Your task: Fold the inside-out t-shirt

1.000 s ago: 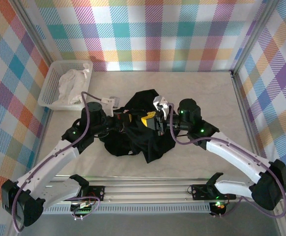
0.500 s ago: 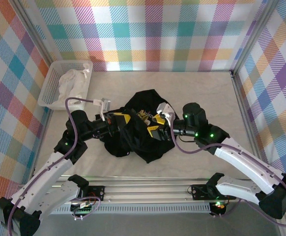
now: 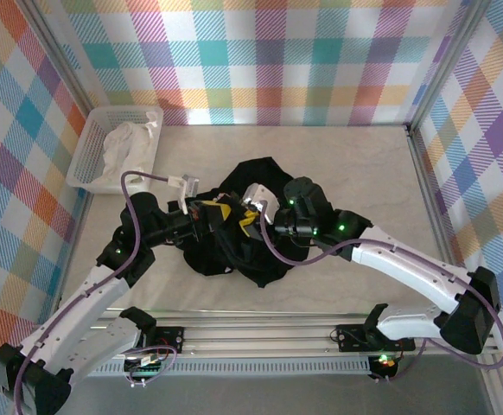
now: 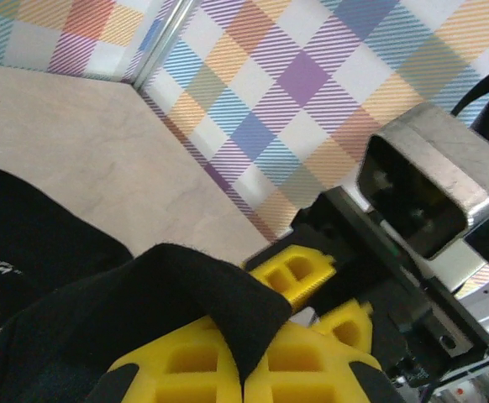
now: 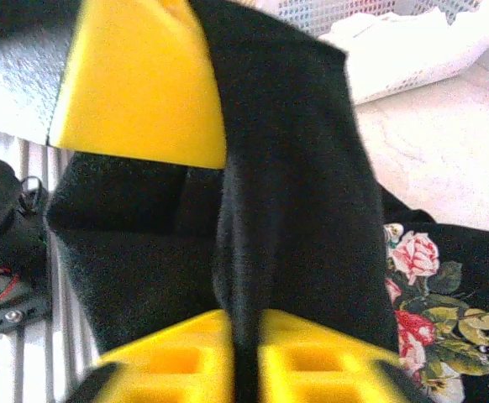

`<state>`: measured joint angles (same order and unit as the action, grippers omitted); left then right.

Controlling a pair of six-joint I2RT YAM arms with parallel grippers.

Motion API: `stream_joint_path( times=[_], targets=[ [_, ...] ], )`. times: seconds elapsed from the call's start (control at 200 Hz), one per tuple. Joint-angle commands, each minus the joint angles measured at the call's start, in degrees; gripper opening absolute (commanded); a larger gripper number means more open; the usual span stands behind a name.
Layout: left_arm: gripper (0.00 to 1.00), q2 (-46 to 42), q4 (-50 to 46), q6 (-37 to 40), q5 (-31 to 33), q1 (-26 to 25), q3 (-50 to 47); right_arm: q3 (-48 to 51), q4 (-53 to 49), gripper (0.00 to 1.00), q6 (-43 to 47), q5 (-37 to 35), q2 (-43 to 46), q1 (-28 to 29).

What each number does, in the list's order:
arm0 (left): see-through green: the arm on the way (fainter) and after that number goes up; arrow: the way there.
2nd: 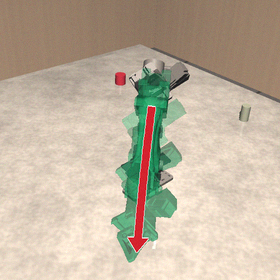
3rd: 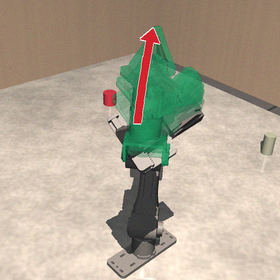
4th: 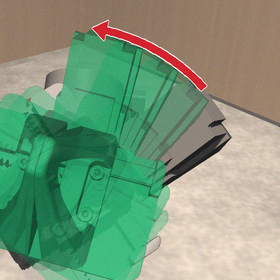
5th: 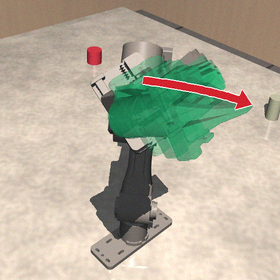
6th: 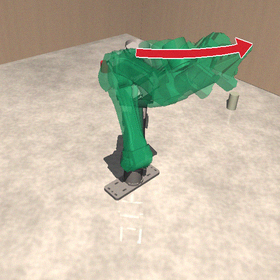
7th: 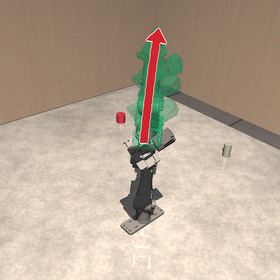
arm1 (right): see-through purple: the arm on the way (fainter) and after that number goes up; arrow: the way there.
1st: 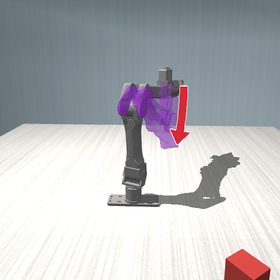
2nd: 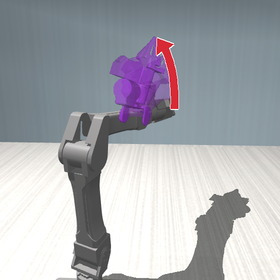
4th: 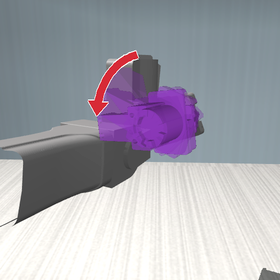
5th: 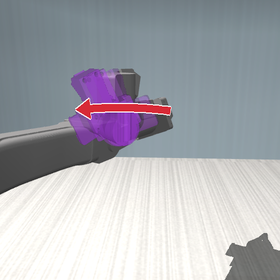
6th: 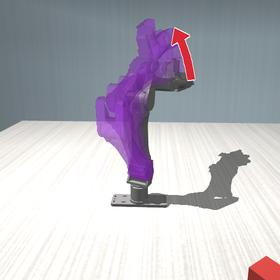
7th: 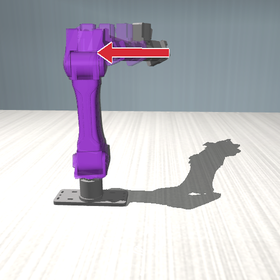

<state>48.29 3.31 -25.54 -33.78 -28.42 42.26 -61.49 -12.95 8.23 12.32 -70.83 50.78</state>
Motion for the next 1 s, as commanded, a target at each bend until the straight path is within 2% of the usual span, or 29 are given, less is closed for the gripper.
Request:
stream_joint_path(
  times=[0.0, 0.105, 0.21, 0.325, 0.44, 0.695, 0.885, 0.995],
  targets=[
    [0.0, -1.9, -2.4, 2.9, 3.9, -0.4, 2.2, 0.8, 4.0, 0.0, -5.0, 9.8, 3.6, -2.9],
    [0.0, -1.7, -7.1, 4.0, 11.5, -0.4, 3.1, 4.4, 13.3, 0.0, -12.9, 26.1, 5.4, -7.6],
    [0.17, -1.5, -11.6, 5.1, 17.9, -0.4, 3.9, 6.9, 22.5, 0.0, -20.5, 33.2, 5.0, -10.1],
    [0.34, -1.5, -15.9, 6.2, 20.7, -0.6, 5.2, 7.7, 27.5, 0.0, -24.9, 34.9, 2.7, -10.8],
    [0.41, -2.0, -23.1, 7.2, 23.4, -1.7, 7.2, 7.6, 30.2, 0.0, -27.0, 35.0, 0.8, -11.0],
    [0.43, -6.6, -28.4, 6.2, 23.4, -6.5, 8.0, 7.0, 29.5, 0.0, -26.3, 33.6, 0.0, -11.6],
    [0.45, -1.3, -28.3, 6.1, 23.3, -6.6, 9.1, 7.3, 30.8, 0.0, -26.5, 35.3, -0.2, -11.7],
    [0.44, 1.6, -24.8, 6.2, 19.0, -6.6, 9.2, 7.5, 29.1, 0.0, -24.6, 35.9, 0.8, -11.7]
  ],
)
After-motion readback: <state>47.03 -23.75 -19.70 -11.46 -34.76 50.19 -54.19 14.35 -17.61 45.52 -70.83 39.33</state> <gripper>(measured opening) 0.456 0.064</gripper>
